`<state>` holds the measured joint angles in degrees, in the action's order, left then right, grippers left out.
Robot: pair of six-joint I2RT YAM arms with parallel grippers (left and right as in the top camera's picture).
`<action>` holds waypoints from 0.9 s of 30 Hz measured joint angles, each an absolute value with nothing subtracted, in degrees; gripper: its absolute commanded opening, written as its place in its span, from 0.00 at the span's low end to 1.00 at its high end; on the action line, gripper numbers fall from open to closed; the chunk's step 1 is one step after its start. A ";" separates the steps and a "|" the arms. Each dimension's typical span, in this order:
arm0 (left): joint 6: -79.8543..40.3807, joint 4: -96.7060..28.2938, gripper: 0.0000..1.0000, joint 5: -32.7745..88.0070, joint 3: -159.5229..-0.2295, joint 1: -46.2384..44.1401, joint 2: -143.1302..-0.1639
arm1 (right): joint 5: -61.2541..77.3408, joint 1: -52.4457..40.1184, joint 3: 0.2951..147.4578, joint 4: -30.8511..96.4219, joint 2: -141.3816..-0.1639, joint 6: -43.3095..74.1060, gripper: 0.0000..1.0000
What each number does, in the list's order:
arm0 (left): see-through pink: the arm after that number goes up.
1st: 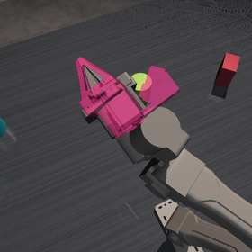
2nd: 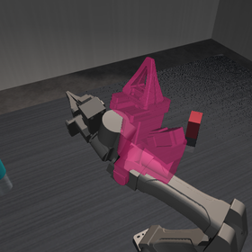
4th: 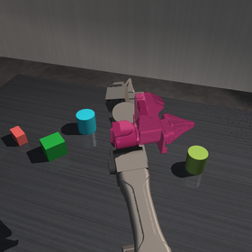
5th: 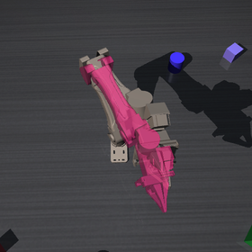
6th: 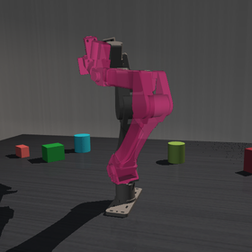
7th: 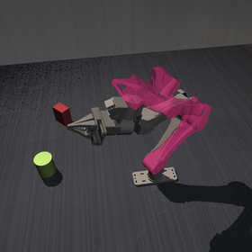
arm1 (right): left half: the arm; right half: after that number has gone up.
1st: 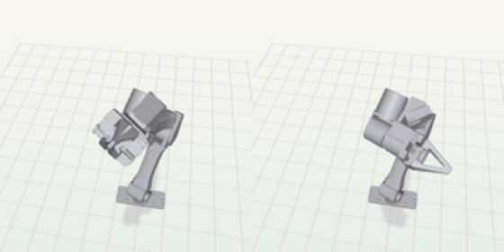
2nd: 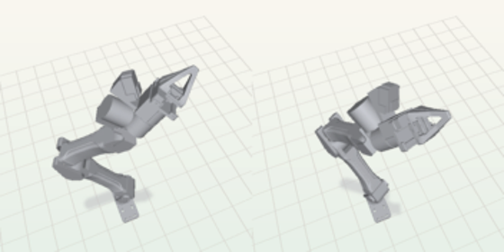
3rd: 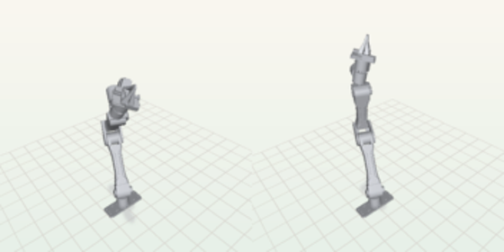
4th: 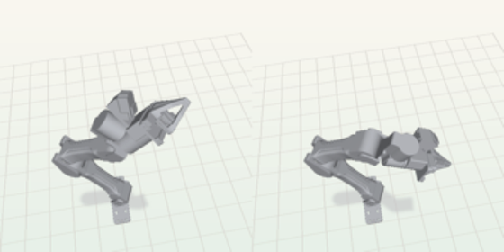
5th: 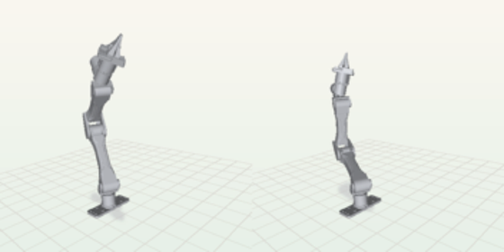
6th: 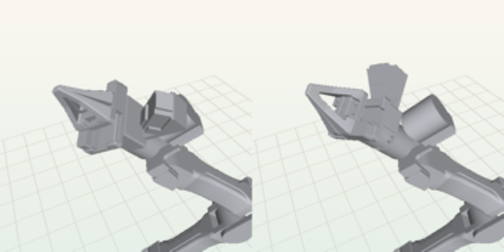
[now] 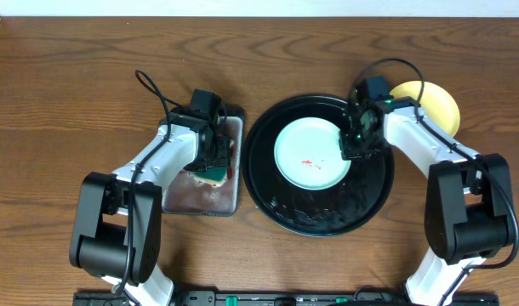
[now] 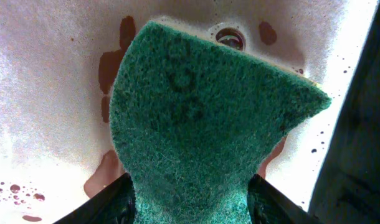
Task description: Clean dirty plates on tray and stack at the side
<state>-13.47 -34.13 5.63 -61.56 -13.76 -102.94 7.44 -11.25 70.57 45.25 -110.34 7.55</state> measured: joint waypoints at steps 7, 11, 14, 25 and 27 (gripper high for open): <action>-13.47 -34.15 0.57 5.63 -61.56 -13.76 -102.94 | 7.03 -10.98 70.57 48.99 -110.30 12.14 0.02; -13.47 -34.15 0.56 5.63 -61.56 -13.76 -102.94 | 6.92 -11.05 70.57 48.95 -110.30 12.82 0.03; -13.47 -34.15 0.56 5.63 -61.56 -13.76 -102.94 | 6.68 -11.11 70.57 48.86 -110.30 13.02 0.06; -13.34 -31.75 0.07 5.93 -60.03 -13.78 -102.94 | 5.52 -11.20 70.22 48.95 -110.30 13.04 0.05; -13.47 -31.38 0.07 6.07 -59.70 -13.78 -102.94 | 5.52 -11.20 70.19 48.95 -110.30 13.04 0.04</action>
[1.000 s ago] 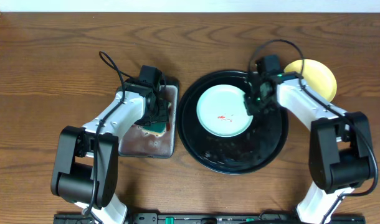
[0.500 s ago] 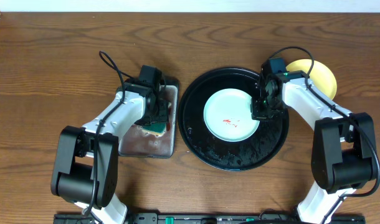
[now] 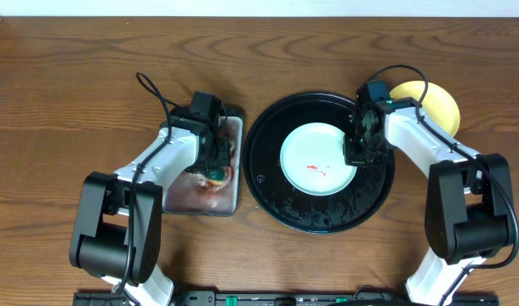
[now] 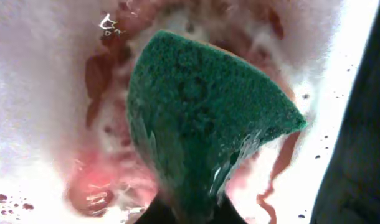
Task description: Clean dirty plates on tray and stack at the side
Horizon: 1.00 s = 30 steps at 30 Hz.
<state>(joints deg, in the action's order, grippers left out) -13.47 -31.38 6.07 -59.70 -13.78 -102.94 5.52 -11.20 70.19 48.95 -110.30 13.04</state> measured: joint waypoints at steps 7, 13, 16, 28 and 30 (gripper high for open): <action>-13.37 -31.24 0.47 6.02 -59.66 -13.76 -102.32 | 5.54 -11.20 70.22 48.88 -110.30 13.06 0.03; -13.47 -31.11 0.58 5.98 -59.64 -13.65 -98.85 | 5.54 -11.20 70.22 48.84 -110.30 13.06 0.04; -13.47 -31.09 0.52 5.98 -59.64 -13.65 -98.61 | 5.54 -11.20 70.22 48.84 -110.30 13.06 0.03; -13.45 -31.14 0.07 5.82 -59.72 -13.58 -102.28 | 5.56 -11.20 70.22 48.84 -110.30 13.06 0.02; -13.47 -31.16 0.07 5.85 -59.72 -13.58 -102.28 | 5.54 -11.20 70.22 48.84 -110.30 13.06 0.02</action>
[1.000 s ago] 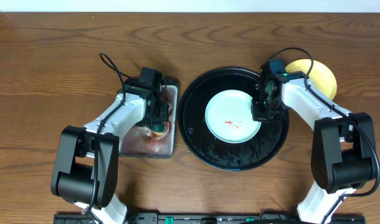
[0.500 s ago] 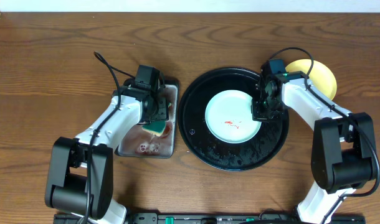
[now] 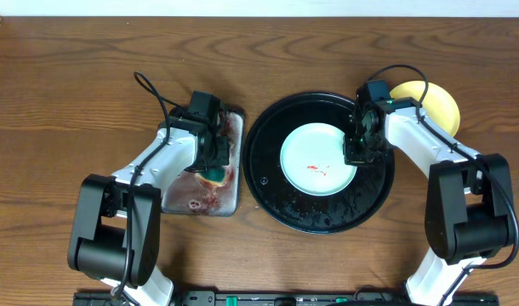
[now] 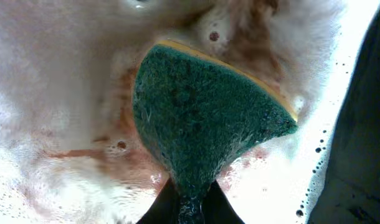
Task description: Clean dirty plates on tray and stack at the side
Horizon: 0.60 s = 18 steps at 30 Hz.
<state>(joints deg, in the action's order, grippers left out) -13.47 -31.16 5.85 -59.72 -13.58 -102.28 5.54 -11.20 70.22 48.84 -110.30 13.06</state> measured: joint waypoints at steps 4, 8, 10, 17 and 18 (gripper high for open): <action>-13.47 -31.66 0.07 5.82 -59.70 -13.58 -101.75 | 5.54 -11.20 70.22 48.84 -110.30 13.06 0.02; -13.47 -32.91 0.07 5.87 -59.40 -13.19 -98.37 | 5.56 -11.20 70.22 48.84 -110.30 13.06 0.02; -13.47 -32.99 0.07 5.85 -59.35 -12.64 -95.64 | 5.56 -11.20 70.22 48.84 -110.30 13.06 0.02; -13.45 -32.03 0.07 8.21 -59.37 -10.33 -87.00 | 5.56 -11.20 70.22 48.80 -110.30 13.06 0.01; -13.45 -31.81 0.07 8.95 -59.37 -9.96 -86.52 | 5.56 -11.20 70.22 48.77 -110.30 13.06 0.01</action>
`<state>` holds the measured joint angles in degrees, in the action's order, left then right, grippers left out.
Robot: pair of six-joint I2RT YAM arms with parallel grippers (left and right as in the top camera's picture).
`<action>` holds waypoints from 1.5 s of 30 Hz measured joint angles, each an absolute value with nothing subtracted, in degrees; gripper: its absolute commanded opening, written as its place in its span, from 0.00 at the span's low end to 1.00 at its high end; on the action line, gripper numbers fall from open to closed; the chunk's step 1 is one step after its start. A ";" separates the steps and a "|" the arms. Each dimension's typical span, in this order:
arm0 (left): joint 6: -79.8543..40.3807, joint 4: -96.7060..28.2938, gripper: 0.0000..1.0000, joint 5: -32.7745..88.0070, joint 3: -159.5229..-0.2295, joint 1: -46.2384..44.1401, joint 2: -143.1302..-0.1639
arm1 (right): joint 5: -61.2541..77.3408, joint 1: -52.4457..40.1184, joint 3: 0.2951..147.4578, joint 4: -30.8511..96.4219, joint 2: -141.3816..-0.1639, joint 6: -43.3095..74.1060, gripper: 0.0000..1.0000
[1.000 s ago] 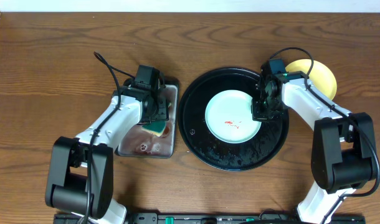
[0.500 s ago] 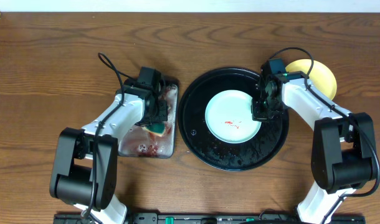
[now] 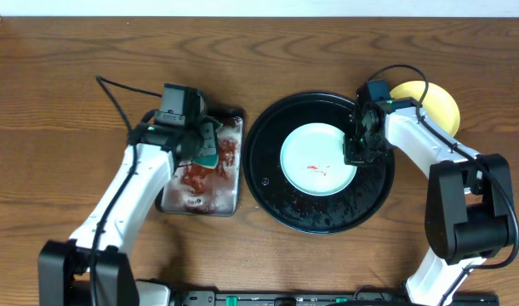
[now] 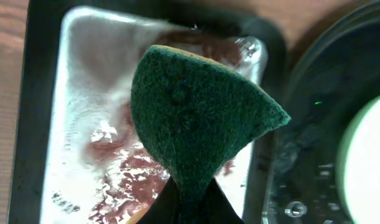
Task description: Clean dirty plates on tray and stack at the side
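A pale plate (image 3: 317,159) with a red smear lies in the round black tray (image 3: 276,200). My right gripper (image 3: 356,146) sits on the plate's right rim, shut on it. My left gripper (image 4: 189,190) is shut on a green sponge (image 4: 196,121) with a yellow backing. It holds the sponge above the right side of the rectangular pan of foamy, reddish water (image 4: 84,112). From overhead the sponge (image 3: 208,153) hangs over the pan (image 3: 196,204), under the left gripper (image 3: 202,143). The plate's edge (image 4: 370,168) shows at the right of the left wrist view.
A yellow plate (image 3: 438,102) rests on the wooden table at the far right, behind the right arm. The black tray's floor is wet with droplets (image 3: 327,212). The pan stands just left of the black tray (image 4: 321,87).
My left gripper, still shut on the sponge, was down in the foam and is now lifted above the pan. The left arm's elbow has swung out to the left. Right gripper and plate are unchanged.
First the sponge lay flat in the reddish water with the jaws spread, and the plate sat left of the tray's centre. Then the jaws were squeezed on the sponge and the plate was further right. The sponge stayed in foam, and now hangs above the pan.
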<state>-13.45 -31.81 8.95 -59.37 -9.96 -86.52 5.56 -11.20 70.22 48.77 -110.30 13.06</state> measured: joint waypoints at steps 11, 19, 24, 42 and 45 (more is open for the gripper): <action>-13.39 -20.18 0.07 27.16 -52.86 -1.85 -82.70 | 5.56 -11.20 70.24 48.64 -110.30 13.06 0.01; -5.63 -13.89 0.07 51.62 -46.48 8.08 -82.65 | 5.56 -11.20 70.24 48.58 -110.30 13.06 0.01; -0.60 -13.98 0.07 64.29 -46.48 12.88 -82.63 | 5.54 -11.20 70.24 48.56 -110.30 13.06 0.01; 1.54 -14.57 0.07 69.14 -46.48 14.04 -82.63 | 5.54 -11.20 70.24 48.53 -110.30 13.06 0.01; 1.54 -14.57 0.07 69.12 -46.48 14.04 -82.63 | 5.54 -11.20 70.24 48.51 -110.30 13.06 0.01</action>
